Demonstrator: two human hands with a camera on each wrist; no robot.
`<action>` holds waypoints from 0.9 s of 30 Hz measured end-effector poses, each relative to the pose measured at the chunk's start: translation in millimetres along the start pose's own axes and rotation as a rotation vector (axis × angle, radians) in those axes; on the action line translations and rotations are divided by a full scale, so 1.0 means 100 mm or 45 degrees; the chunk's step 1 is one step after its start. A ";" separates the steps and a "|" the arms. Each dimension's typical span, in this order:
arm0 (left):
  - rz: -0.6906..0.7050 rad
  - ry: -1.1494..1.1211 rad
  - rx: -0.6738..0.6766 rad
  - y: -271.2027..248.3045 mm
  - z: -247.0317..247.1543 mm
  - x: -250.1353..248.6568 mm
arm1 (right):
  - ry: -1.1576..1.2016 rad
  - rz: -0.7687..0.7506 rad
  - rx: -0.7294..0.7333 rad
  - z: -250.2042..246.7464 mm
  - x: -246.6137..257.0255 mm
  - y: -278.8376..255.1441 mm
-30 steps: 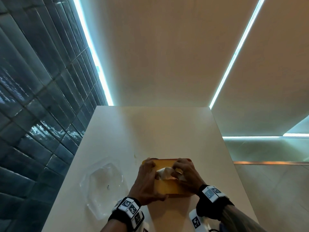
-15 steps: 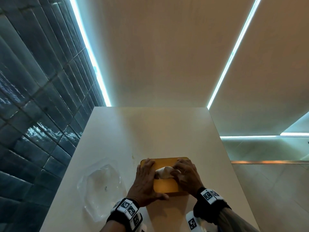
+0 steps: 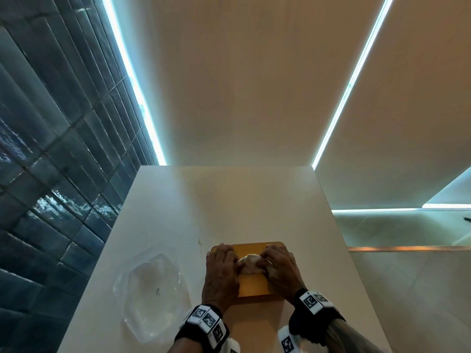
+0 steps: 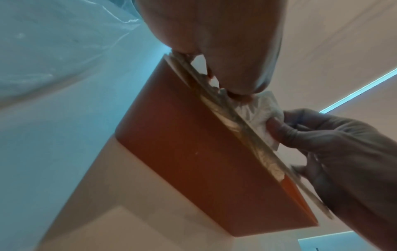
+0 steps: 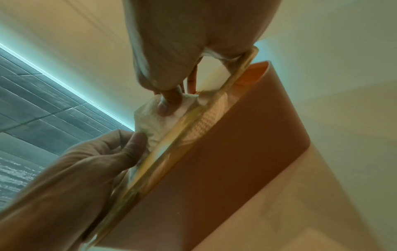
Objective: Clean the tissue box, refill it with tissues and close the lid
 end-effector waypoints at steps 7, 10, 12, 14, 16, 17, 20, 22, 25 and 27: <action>-0.012 -0.228 -0.133 -0.02 -0.13 0.03 | -0.021 0.029 0.054 0.04 -0.04 -0.01; -0.016 -0.309 -0.018 -0.01 -0.10 0.07 | -0.003 0.043 0.056 0.02 -0.02 -0.01; -0.021 -0.276 0.113 -0.03 -0.02 0.11 | 0.009 0.050 0.052 0.01 0.01 -0.03; -0.036 -0.211 0.147 -0.03 0.02 0.14 | 0.012 0.063 0.047 0.00 0.02 -0.03; -0.053 -0.210 0.101 -0.03 0.04 0.17 | 0.015 0.053 0.038 0.00 0.04 -0.03; -0.060 -0.212 0.076 -0.02 0.04 0.17 | 0.016 0.040 0.034 0.00 0.05 -0.04; -0.050 -0.205 0.022 -0.02 0.04 0.16 | 0.013 0.030 0.048 -0.02 0.06 -0.03; -0.019 -0.197 -0.013 -0.05 0.01 0.14 | 0.002 -0.005 0.055 -0.03 0.07 -0.03; -0.002 -0.191 -0.035 -0.08 -0.07 0.08 | 0.006 -0.036 0.066 -0.04 0.08 -0.02; -0.005 -0.180 -0.091 -0.15 -0.15 0.10 | -0.065 -0.020 0.076 -0.07 0.07 -0.04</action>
Point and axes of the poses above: each hand's wrist, its own y-axis towards the middle knuckle, its own z-axis out of the palm, x = y × z, the point moved 8 cm from there along y, towards the middle knuckle, and after that the axes turned 10 degrees about x, right-handed, at the moved point
